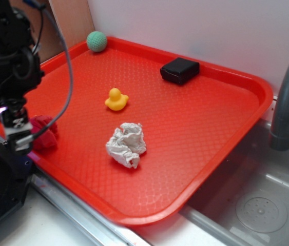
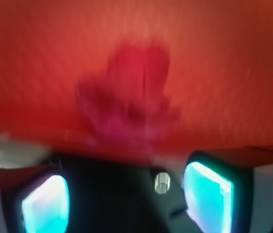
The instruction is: Grab the red paper.
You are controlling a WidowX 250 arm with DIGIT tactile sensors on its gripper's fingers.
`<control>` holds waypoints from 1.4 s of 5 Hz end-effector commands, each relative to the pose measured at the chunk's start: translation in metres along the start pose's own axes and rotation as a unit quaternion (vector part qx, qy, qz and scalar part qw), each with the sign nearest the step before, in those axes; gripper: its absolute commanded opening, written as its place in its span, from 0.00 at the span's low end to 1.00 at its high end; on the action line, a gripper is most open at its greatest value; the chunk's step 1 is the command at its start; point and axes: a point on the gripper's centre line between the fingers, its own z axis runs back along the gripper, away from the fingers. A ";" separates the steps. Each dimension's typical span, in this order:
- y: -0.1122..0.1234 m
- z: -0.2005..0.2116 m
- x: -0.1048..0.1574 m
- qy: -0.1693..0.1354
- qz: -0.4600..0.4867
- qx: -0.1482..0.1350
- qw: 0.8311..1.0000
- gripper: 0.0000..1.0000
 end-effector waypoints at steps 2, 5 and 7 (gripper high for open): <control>0.010 -0.022 0.016 -0.006 -0.009 -0.022 1.000 1.00; -0.021 -0.013 0.055 -0.023 -0.060 -0.035 0.997 1.00; -0.021 -0.020 0.060 -0.018 -0.037 -0.033 0.999 0.00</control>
